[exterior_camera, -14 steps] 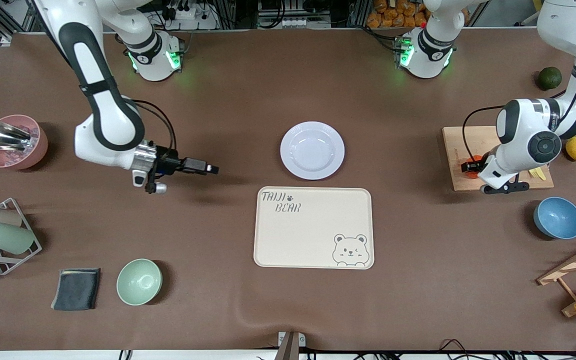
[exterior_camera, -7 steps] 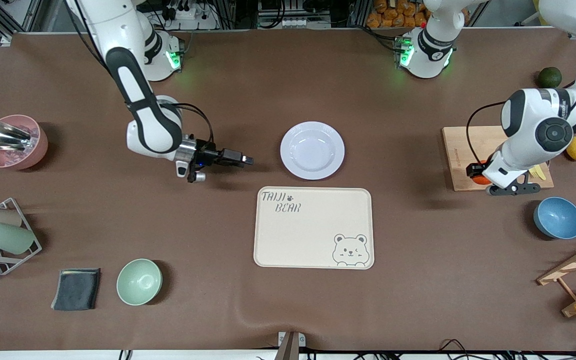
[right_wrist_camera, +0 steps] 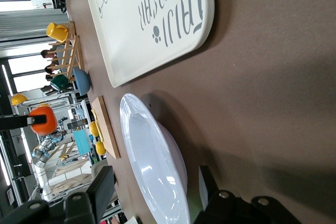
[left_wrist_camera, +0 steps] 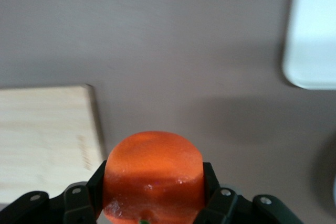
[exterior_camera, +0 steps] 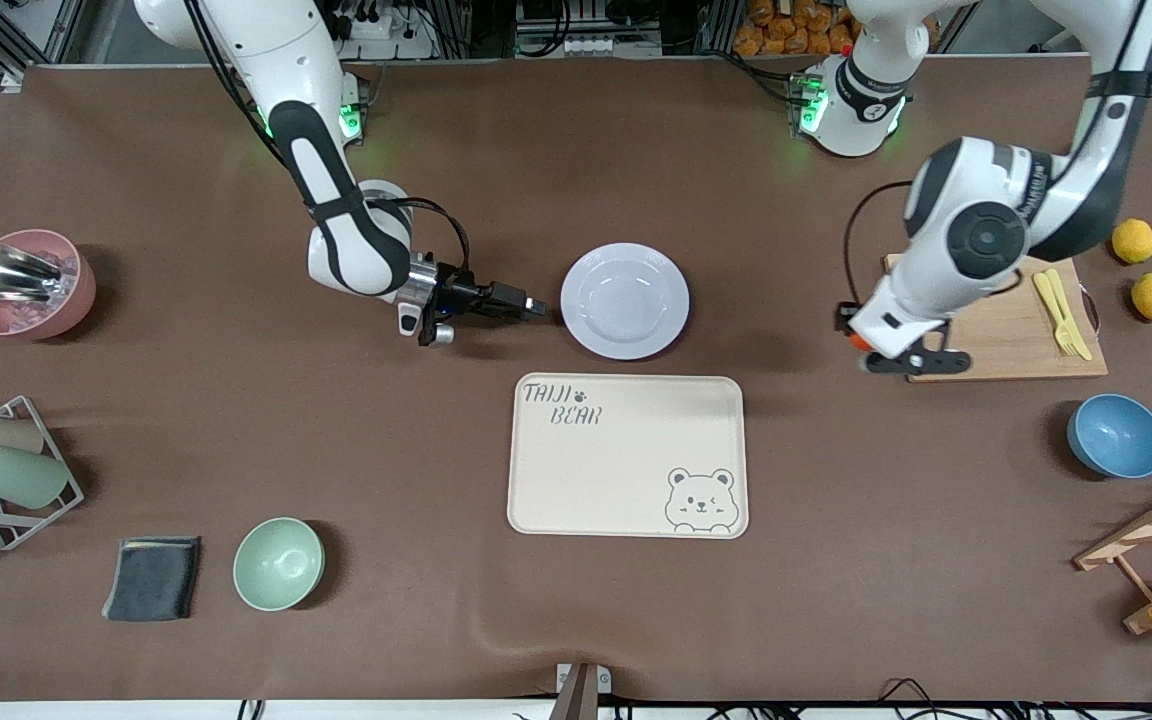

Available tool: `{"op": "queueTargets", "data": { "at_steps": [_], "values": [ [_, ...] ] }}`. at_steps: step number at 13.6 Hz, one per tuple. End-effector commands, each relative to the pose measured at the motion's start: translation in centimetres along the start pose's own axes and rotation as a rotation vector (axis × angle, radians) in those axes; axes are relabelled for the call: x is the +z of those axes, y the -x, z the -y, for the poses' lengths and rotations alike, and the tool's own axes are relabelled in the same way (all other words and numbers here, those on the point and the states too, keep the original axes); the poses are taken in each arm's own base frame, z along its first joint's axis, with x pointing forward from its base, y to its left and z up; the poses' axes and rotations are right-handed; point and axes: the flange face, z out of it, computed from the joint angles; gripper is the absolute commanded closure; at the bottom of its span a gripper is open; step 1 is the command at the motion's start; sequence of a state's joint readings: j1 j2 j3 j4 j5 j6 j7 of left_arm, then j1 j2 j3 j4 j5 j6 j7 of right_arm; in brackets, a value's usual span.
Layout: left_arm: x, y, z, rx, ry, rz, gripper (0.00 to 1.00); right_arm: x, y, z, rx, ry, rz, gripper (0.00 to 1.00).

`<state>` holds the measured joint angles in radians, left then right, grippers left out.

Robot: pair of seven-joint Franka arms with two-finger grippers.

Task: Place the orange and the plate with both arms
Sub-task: 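Carry the orange over the white plate while the right gripper grips the plate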

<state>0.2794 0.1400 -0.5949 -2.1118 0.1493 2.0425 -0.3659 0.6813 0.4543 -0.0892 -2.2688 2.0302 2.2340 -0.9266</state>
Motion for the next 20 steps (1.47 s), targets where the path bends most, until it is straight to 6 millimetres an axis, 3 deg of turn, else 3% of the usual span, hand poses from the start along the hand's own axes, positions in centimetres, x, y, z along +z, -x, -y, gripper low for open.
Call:
{"op": "queueTargets", "data": {
  "at_steps": [1,7,9,13,17,20],
  "values": [
    [-1.0,1.6,-5.1,-0.039,0.017,0.018,1.00,-0.6,-0.9,-0.1,-0.002,-0.010,-0.039,0.27],
    [0.0,6.6,-18.5,-0.057,0.055,0.072,1.00,-0.3,-0.5,0.0,-0.007,-0.007,-0.031,0.26],
    [0.4,7.5,-22.1,-0.063,0.078,0.097,1.00,-0.3,-0.5,0.0,-0.007,-0.007,-0.031,0.27],
    [2.6,7.8,-27.6,-0.074,0.111,0.146,1.00,-0.2,-0.5,0.0,-0.011,-0.007,-0.030,0.26],
    [6.4,6.3,-30.1,-0.123,0.060,0.135,1.00,-0.2,-0.4,0.0,-0.016,-0.006,-0.030,0.26],
    [8.3,6.8,-32.1,-0.121,0.068,0.125,1.00,-0.2,-0.4,0.0,-0.019,-0.005,-0.030,0.26]
  ]
}}
